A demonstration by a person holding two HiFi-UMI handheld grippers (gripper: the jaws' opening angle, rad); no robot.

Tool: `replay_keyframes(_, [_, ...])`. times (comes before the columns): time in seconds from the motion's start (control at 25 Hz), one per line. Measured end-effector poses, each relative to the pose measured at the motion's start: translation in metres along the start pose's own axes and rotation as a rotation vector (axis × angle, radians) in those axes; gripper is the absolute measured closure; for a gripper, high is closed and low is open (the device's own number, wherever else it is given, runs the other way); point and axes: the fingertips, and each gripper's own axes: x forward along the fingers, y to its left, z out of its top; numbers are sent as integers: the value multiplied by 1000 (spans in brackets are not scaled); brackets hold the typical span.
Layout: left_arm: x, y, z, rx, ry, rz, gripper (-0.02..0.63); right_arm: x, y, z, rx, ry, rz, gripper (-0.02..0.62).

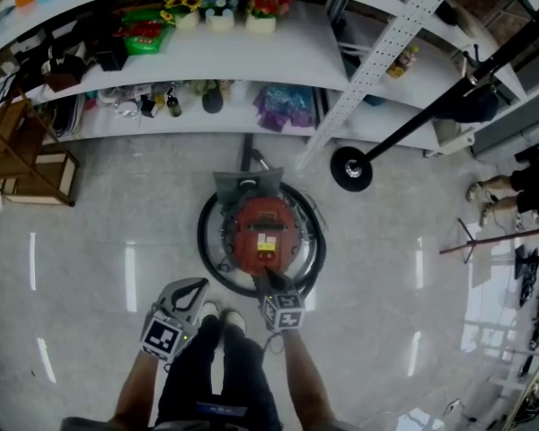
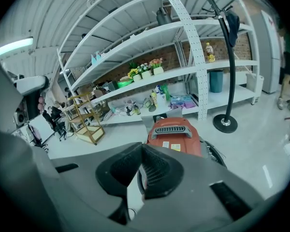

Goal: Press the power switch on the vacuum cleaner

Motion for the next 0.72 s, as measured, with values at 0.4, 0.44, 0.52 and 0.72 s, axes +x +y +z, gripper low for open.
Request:
replay_keyframes(0.4, [-22,-2,57,6,-12,-16,598,-53,26,52,-25,-45,-26,583])
replay_keyframes(0.44, [-25,-2,63,5,-11,-17,598,-60,29,60,-31,-52,-30,583])
replay_keyframes(0.52, [-31,-3,75,3,-14,-17,598,-73,36,75,-30,-73,-24,583])
replay_keyframes(0.72, [-42,-6,104,5,-25,-21,598,-107,51,114,-27,-125,-22,583])
